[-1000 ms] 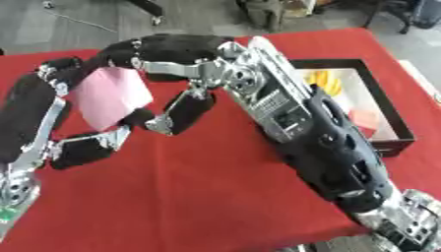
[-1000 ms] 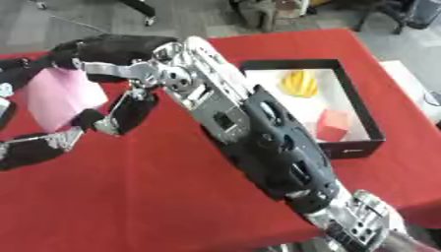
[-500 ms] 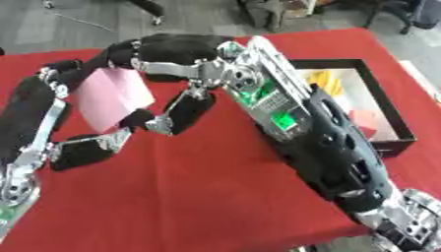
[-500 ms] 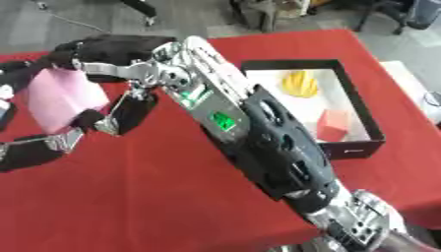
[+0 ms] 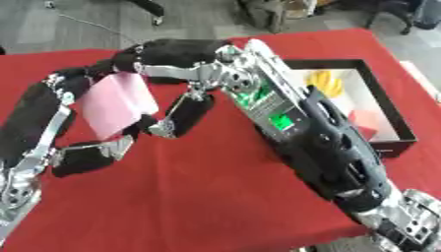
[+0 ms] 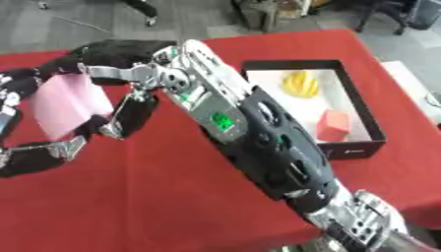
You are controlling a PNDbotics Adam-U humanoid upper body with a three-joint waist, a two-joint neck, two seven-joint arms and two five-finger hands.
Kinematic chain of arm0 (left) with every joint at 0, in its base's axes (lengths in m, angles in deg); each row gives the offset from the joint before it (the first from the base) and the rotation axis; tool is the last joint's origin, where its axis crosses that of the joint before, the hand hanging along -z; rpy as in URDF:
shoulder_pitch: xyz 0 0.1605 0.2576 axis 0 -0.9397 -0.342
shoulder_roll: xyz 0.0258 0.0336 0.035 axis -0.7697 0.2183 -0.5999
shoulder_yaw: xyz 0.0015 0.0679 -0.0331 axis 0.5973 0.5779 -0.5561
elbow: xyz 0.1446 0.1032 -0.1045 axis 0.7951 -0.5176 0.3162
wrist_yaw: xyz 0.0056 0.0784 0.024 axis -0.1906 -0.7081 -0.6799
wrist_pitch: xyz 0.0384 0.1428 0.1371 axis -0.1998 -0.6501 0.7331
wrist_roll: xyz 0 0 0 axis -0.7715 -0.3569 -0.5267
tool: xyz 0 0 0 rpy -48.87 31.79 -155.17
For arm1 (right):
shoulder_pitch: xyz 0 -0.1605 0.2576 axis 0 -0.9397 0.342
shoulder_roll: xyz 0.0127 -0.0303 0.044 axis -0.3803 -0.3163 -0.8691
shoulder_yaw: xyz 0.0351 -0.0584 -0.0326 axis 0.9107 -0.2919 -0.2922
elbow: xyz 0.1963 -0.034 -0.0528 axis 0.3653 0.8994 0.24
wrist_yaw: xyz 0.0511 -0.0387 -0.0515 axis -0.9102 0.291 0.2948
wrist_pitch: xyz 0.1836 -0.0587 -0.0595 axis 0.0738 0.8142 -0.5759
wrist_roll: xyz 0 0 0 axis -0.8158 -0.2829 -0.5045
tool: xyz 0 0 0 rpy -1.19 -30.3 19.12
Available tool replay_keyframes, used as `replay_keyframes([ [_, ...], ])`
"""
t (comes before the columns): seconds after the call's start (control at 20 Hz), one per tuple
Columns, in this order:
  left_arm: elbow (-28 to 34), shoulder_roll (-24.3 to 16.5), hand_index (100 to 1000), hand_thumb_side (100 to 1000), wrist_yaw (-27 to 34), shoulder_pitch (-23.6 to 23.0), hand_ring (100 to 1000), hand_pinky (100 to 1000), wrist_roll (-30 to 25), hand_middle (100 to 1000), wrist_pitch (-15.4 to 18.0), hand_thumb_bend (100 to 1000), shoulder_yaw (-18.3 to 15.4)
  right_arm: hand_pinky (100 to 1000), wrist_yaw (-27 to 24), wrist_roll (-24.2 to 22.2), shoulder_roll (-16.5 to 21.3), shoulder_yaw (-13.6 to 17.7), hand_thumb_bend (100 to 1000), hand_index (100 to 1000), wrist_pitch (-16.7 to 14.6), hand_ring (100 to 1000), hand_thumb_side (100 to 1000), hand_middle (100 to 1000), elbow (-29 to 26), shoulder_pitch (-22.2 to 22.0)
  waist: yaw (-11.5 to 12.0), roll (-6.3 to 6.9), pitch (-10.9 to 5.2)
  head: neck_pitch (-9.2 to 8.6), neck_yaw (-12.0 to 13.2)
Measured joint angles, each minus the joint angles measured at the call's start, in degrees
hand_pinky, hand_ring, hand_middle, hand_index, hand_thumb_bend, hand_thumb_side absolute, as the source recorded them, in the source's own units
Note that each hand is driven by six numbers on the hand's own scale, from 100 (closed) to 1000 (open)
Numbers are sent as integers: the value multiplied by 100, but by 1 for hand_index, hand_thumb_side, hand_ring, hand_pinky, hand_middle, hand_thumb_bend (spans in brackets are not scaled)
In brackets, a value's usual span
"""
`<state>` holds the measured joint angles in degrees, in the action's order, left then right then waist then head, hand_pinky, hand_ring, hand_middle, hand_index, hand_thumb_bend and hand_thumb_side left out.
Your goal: Pick up the objects with one hand, pass them to the other hand, and then place them into the box on the other side of the table.
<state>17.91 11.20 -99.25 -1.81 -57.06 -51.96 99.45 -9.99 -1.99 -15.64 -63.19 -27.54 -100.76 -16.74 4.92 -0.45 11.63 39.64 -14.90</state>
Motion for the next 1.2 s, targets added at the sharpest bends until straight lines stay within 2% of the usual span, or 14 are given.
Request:
replay_keyframes([
  [0.15,-2,0,819,287,-22,0,494,607,-7,509,12,100,-10,861,-74,221,0,-38,100,686,152,1000,100,578,33,-23,-6,1,0,0,2],
  [0.25,-2,0,852,293,-20,2,498,608,2,513,-12,100,-32,846,-154,427,0,-62,100,690,288,1000,100,574,33,-53,-12,1,0,0,6],
  [0.3,-2,0,869,307,-14,5,501,607,16,516,-45,153,-36,839,-194,521,2,-76,100,689,350,1000,100,574,32,-55,-14,2,0,0,6],
  [0.5,-2,12,915,330,87,30,506,606,53,522,-295,234,-44,833,-313,843,46,-82,100,677,551,979,100,568,-27,-83,-21,4,0,0,8],
  [0.65,20,19,952,364,224,38,511,604,88,526,-499,331,-35,834,-393,1021,57,-80,100,662,712,972,100,556,-109,-106,-25,5,0,0,8],
  [0.8,65,39,981,414,355,43,527,611,142,542,-699,481,-31,834,-491,1134,87,-79,100,647,835,969,100,544,-173,-129,-27,6,0,0,8],
  [0.85,79,58,984,419,384,43,530,613,157,546,-769,499,-31,833,-517,1158,100,-79,100,643,863,968,100,541,-188,-134,-29,7,0,0,8],
  [0.9,87,63,996,444,410,43,552,627,163,566,-842,567,-28,832,-546,1175,109,-77,100,634,887,968,100,534,-203,-135,-31,10,0,0,7],
  [1.1,123,67,995,454,421,45,584,648,68,595,-1108,627,6,834,-620,1162,150,-73,100,595,924,981,111,508,-218,-144,-31,21,0,0,4],
  [1.2,130,70,994,477,376,45,635,685,-37,648,-1193,659,20,833,-666,1124,157,-53,100,572,922,978,126,497,-218,-147,-31,21,0,0,-6],
])
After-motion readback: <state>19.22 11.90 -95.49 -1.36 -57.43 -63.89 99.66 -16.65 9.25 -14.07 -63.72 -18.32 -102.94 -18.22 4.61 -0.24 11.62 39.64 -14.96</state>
